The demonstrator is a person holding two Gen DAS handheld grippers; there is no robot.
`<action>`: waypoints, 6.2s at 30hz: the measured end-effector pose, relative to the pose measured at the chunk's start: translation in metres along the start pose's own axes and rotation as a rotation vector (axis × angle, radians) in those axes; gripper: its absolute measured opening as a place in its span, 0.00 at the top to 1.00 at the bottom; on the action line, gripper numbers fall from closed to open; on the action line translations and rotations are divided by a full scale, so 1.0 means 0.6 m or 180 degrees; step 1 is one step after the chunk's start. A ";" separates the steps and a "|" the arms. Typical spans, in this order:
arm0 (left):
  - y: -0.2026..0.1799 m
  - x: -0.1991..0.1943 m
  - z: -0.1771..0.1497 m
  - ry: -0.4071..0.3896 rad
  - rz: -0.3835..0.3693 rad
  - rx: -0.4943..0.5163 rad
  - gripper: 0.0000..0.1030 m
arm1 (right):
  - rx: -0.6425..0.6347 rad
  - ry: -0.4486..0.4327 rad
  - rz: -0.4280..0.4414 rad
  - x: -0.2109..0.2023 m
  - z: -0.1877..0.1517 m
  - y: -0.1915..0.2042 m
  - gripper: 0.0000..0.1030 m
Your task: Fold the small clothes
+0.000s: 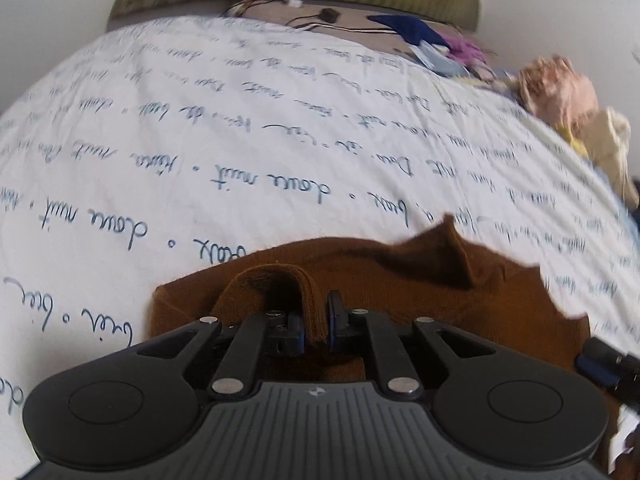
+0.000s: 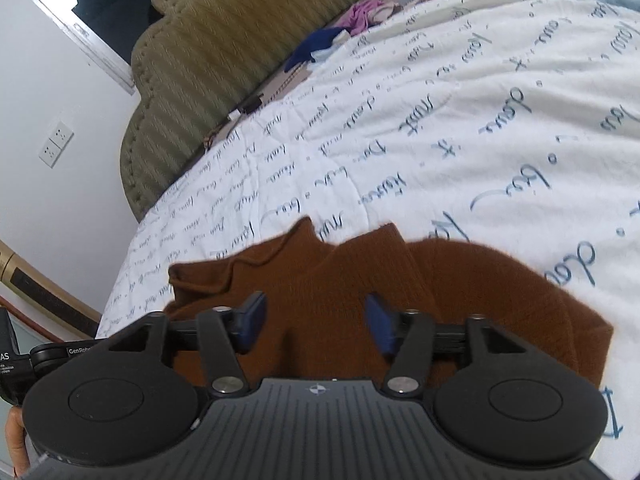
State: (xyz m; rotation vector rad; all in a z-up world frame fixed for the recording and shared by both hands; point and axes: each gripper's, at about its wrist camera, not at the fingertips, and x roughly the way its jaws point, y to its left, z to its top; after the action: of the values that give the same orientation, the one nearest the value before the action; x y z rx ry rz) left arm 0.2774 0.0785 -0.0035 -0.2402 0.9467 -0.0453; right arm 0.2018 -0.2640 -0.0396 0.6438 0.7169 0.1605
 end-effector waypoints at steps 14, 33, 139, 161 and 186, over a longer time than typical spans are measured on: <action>-0.005 -0.063 0.003 -0.0805 0.0674 0.0262 0.16 | -0.1643 0.0124 -0.0706 0.032 -0.054 0.107 0.25; -0.032 -0.023 -0.123 -0.0520 0.0932 0.0913 0.16 | -0.1798 0.0054 -0.1150 0.033 -0.120 0.116 0.00; 0.103 0.085 0.043 0.0530 -0.0989 -0.0043 0.84 | -0.4688 -0.0450 -0.0960 0.100 -0.435 0.400 0.68; -0.192 -0.091 0.034 -0.0218 -0.0778 0.0805 0.85 | -0.2912 -0.0883 -0.0619 -0.111 -0.246 0.251 0.91; -0.384 -0.029 -0.036 -0.0479 -0.0803 0.1019 0.16 | -0.0798 -0.0147 0.0072 -0.168 -0.221 0.006 0.57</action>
State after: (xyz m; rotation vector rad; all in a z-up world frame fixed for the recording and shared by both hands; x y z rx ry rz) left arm 0.2649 -0.1467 0.0498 -0.0638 0.7424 -0.4025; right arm 0.0395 -0.2312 -0.0568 0.4148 0.6328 0.2513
